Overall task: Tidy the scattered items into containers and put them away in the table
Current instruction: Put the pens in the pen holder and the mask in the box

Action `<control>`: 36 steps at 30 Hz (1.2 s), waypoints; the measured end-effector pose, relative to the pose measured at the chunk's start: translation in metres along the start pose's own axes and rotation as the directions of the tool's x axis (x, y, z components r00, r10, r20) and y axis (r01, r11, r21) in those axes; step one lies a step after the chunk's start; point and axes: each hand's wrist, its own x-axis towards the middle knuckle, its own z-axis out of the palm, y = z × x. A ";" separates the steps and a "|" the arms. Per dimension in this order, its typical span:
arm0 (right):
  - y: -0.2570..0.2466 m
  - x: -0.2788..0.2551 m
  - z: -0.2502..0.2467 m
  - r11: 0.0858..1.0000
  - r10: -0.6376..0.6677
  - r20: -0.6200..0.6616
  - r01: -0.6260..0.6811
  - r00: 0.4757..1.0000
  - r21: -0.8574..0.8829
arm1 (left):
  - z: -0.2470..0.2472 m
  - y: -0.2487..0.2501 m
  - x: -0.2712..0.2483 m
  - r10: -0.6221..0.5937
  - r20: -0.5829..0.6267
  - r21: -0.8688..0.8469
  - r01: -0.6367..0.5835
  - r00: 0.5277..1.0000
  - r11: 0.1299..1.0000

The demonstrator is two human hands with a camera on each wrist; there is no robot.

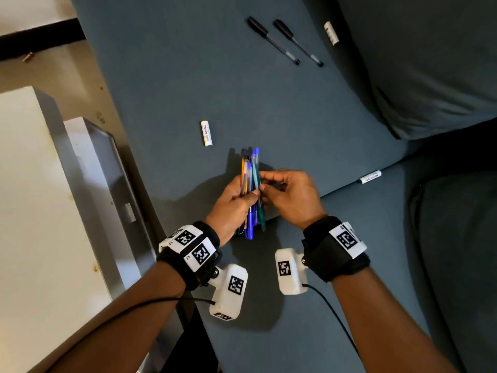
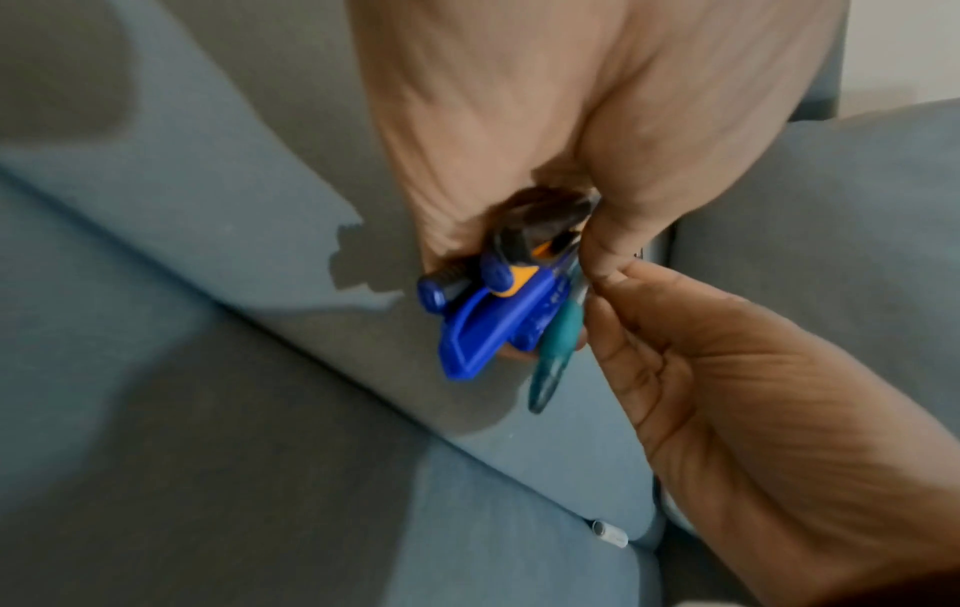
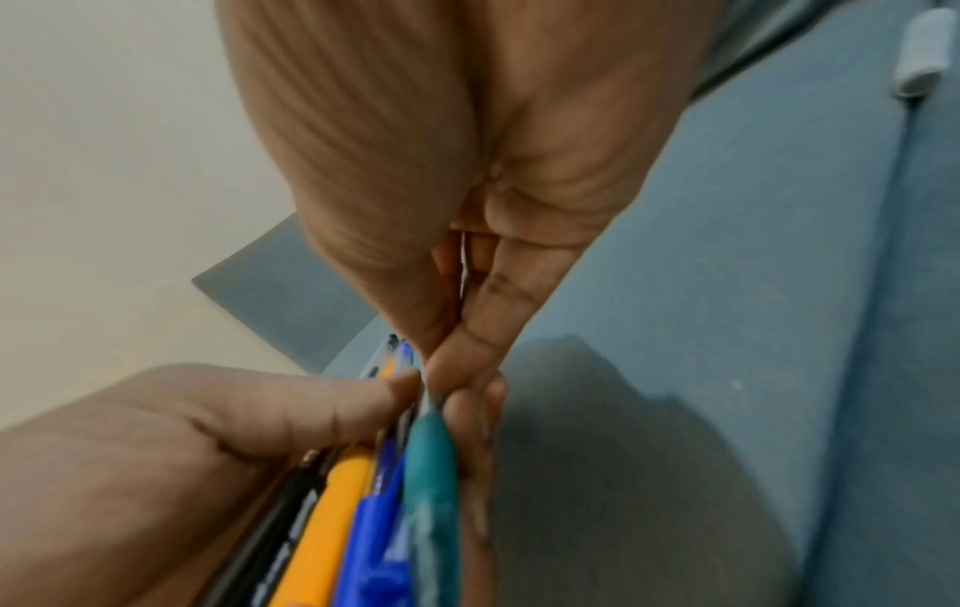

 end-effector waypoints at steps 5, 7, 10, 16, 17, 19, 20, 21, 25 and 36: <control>-0.035 0.062 -0.037 0.913 -0.119 -0.091 0.073 0.989 -0.402 | -0.009 0.037 0.021 0.082 -0.039 0.089 -0.079 0.996 0.993; -0.043 0.100 -0.058 0.863 -0.172 -0.158 0.071 0.972 -0.501 | -0.014 0.054 0.033 0.122 -0.071 0.109 -0.114 0.990 0.987; -0.052 0.156 -0.084 0.757 -0.215 -0.131 0.080 0.968 -0.649 | -0.020 0.070 0.045 0.149 -0.087 0.123 -0.138 0.985 0.983; -0.067 0.239 -0.088 0.644 -0.102 -0.113 -0.021 0.988 -0.765 | -0.022 0.072 0.051 0.139 -0.025 0.074 -0.137 0.990 0.988; -0.065 0.243 -0.084 0.640 -0.063 -0.116 -0.049 0.991 -0.767 | -0.021 0.069 0.050 0.134 -0.016 0.067 -0.133 0.991 0.989; -0.061 0.245 -0.073 0.626 -0.045 -0.157 -0.095 0.987 -0.774 | -0.022 0.062 0.048 0.119 0.011 0.050 -0.119 0.993 0.992; -0.061 0.243 -0.067 0.626 -0.063 -0.183 -0.104 0.981 -0.773 | -0.022 0.059 0.046 0.112 0.028 0.043 -0.113 0.993 0.993; -0.060 0.239 -0.060 0.629 -0.085 -0.197 -0.101 0.977 -0.771 | -0.023 0.055 0.045 0.099 0.040 0.040 -0.101 0.994 0.994; -0.054 0.206 -0.043 0.658 -0.146 -0.200 -0.056 0.969 -0.751 | -0.023 0.044 0.037 0.080 0.047 0.057 -0.083 0.996 0.995; 0.064 -0.028 -0.024 0.834 -0.014 -0.356 -0.186 0.934 -0.520 | -0.010 0.005 0.008 -0.015 0.053 0.157 0.006 0.998 0.988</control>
